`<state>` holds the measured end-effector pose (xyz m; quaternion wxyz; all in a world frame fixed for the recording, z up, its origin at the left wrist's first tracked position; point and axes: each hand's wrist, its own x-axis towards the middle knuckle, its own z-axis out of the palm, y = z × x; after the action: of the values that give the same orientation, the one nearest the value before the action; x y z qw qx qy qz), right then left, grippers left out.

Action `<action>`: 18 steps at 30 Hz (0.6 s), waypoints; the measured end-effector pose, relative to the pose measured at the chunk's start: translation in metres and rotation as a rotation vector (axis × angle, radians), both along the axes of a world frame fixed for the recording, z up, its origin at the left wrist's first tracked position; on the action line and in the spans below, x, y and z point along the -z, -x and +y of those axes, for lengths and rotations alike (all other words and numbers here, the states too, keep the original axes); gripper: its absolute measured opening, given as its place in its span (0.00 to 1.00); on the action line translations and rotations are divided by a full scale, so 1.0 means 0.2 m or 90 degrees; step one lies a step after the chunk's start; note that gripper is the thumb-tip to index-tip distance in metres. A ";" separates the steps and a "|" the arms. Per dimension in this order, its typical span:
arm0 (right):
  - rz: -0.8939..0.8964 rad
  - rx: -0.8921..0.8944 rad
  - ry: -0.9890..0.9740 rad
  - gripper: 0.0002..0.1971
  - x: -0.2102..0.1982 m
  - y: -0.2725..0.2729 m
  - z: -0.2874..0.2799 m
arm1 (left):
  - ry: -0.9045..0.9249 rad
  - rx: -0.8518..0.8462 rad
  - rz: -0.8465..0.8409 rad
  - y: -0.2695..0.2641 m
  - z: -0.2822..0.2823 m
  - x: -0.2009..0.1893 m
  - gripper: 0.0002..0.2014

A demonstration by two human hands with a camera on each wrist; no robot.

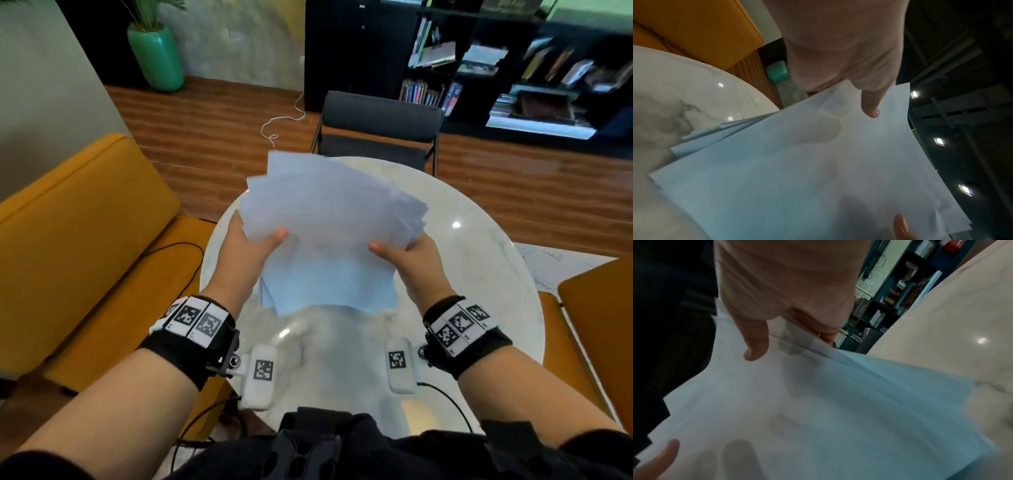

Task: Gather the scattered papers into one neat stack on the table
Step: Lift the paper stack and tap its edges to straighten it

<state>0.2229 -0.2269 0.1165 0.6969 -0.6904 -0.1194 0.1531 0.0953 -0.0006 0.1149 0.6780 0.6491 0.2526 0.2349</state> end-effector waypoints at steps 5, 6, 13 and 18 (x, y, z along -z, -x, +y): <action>0.056 0.000 0.012 0.16 0.09 0.00 -0.04 | -0.022 0.020 0.070 0.00 0.02 0.07 0.25; 0.069 0.006 0.008 0.16 0.11 0.00 -0.03 | -0.021 0.011 0.073 -0.01 0.02 0.07 0.24; 0.048 -0.002 -0.088 0.19 0.03 -0.03 -0.07 | 0.059 -0.010 -0.052 -0.03 0.03 0.02 0.28; 0.072 -0.085 -0.042 0.27 0.06 -0.05 -0.08 | 0.075 0.043 0.042 -0.01 0.03 0.11 0.33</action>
<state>0.2331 -0.2438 0.1044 0.7132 -0.6477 -0.1307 0.2340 0.0971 0.0052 0.0939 0.7140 0.6236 0.2662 0.1747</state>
